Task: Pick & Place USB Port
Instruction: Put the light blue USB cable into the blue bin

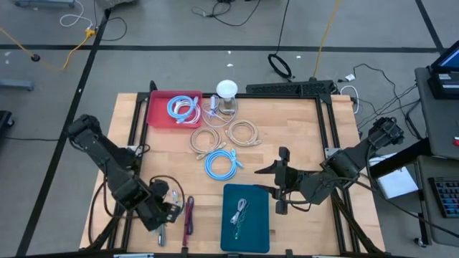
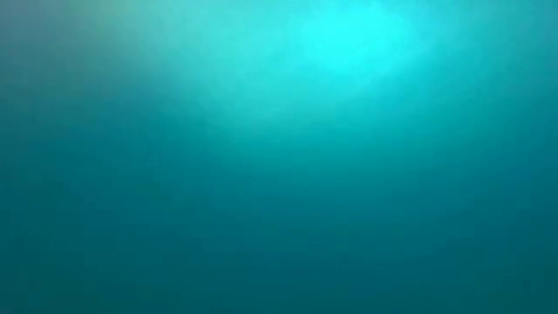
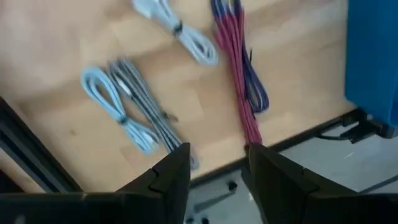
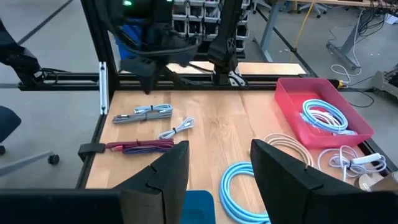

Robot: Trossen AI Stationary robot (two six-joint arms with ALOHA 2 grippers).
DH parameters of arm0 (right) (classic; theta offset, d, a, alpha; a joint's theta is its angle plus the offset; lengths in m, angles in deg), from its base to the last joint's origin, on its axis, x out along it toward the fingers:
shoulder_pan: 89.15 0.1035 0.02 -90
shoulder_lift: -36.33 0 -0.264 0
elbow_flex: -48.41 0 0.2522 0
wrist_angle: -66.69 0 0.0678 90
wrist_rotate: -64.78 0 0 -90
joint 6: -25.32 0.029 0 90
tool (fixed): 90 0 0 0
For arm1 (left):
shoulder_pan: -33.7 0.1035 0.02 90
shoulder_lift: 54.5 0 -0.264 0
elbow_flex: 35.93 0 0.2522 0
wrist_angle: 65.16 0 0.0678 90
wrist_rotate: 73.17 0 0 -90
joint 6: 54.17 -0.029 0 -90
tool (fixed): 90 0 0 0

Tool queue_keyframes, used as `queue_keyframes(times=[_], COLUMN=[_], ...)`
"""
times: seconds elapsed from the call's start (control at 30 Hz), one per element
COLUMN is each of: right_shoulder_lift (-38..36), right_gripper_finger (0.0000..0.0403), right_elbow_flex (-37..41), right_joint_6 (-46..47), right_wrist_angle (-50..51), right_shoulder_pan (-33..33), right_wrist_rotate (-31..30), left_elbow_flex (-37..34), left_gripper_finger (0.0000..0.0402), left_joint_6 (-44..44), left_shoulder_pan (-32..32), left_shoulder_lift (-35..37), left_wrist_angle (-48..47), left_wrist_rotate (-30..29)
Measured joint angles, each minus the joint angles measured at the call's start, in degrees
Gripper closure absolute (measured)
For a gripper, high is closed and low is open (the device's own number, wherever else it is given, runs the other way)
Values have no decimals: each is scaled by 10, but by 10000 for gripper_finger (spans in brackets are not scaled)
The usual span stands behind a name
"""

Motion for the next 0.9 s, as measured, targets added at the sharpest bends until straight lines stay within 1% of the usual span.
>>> queue_keyframes(times=[0.1,0.23,0.43,0.67,0.83,0.9], right_shoulder_lift=[0,0,0,0,0,0], right_gripper_finger=[239,239,239,239,239,239], right_elbow_flex=[0,0,0,0,0,0], right_joint_6=[-2,-2,-2,-2,3,3], right_wrist_angle=[0,0,0,-3,-17,-23], right_shoulder_pan=[0,0,0,0,0,0], right_wrist_rotate=[0,0,0,0,0,0], left_elbow_flex=[2,2,2,-9,-50,-74], left_gripper_finger=[236,236,236,236,236,236], left_joint_6=[48,106,175,192,197,201], left_shoulder_pan=[-26,-62,-107,-117,-117,-117], left_shoulder_lift=[-25,-63,-110,-134,-134,-134], left_wrist_angle=[8,1,-27,-24,-7,24], left_wrist_rotate=[11,40,39,18,18,26])
